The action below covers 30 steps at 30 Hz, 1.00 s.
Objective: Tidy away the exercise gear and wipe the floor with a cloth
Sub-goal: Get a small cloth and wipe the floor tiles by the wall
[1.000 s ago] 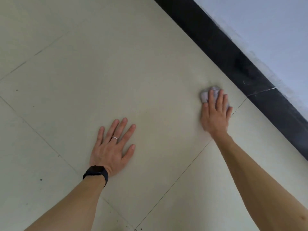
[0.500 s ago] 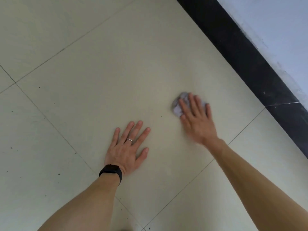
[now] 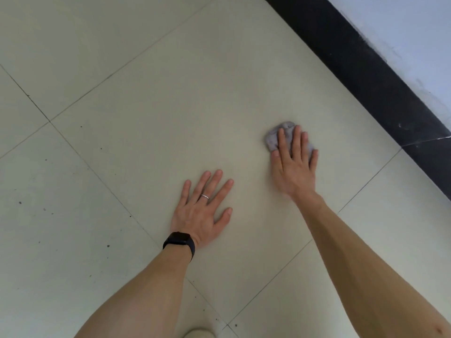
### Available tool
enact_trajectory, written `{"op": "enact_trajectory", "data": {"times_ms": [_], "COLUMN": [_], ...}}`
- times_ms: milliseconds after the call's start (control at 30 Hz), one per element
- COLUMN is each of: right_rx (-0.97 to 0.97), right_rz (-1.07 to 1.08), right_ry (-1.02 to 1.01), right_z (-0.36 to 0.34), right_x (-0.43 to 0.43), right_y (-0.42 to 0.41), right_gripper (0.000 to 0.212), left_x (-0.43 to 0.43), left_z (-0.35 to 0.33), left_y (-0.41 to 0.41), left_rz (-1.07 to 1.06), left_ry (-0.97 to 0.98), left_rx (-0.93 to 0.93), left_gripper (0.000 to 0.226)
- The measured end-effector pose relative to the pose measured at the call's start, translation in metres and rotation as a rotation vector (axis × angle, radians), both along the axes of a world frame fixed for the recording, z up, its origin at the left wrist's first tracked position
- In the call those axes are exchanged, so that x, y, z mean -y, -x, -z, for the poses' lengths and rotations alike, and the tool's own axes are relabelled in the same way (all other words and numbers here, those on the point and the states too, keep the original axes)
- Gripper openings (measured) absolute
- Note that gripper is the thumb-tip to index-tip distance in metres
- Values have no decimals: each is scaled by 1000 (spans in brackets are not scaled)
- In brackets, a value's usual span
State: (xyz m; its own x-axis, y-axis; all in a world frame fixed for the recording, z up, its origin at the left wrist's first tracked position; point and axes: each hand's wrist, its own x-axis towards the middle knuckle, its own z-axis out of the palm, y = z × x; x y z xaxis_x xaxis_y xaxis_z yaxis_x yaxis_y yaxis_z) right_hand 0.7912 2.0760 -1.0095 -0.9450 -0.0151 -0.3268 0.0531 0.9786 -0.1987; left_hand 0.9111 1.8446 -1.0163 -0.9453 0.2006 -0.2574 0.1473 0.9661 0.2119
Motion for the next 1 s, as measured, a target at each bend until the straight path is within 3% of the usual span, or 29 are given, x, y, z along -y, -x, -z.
{"op": "enact_trajectory", "data": {"times_ms": [67, 200, 300, 367, 467, 533, 600, 700, 800, 833, 933, 1000], "right_rx": [-30, -95, -91, -78, -34, -67, -107, -93, -128, -131, -129, -125], "right_rz": [30, -274, -387, -290, 22, 48, -119, -439, -634, -614, -169, -32], "right_ry": [-2, -17, -6, -28, -1, 6, 12, 95, 122, 90, 12, 9], "right_z": [0, -4, -2, 1, 4, 4, 4, -1, 0, 3, 7, 6], "right_x": [6, 29, 12, 1, 9, 32, 63, 97, 77, 68, 60, 82], "right_y": [-14, -139, -149, -118, -89, -110, -159, -239, -226, -208, -149, -148], "right_gripper": [56, 57, 56, 56, 57, 58, 59, 58, 56, 56, 57, 59], "left_x": [0, 0, 2, 2, 0, 13, 42, 76, 77, 76, 78, 77], "left_z": [1, 0, 1, 0, -8, -18, -19, -13, -6, -6, -6, -7], "left_y": [1, 1, -1, 1, 0, 4, 13, 22, 22, 22, 22, 24], "left_rz": [3, -1, 11, -1, -4, -18, -132, -218, -191, -191, -203, -207], "left_ry": [-2, -19, -21, -23, -60, -175, -162, 8, 36, 27, 35, 22], "left_rx": [0, -9, -27, -3, 21, 53, 31, 47, 34, 33, 28, 26], "left_gripper": [67, 66, 64, 63, 62, 61, 61, 63, 63, 63, 63, 64]}}
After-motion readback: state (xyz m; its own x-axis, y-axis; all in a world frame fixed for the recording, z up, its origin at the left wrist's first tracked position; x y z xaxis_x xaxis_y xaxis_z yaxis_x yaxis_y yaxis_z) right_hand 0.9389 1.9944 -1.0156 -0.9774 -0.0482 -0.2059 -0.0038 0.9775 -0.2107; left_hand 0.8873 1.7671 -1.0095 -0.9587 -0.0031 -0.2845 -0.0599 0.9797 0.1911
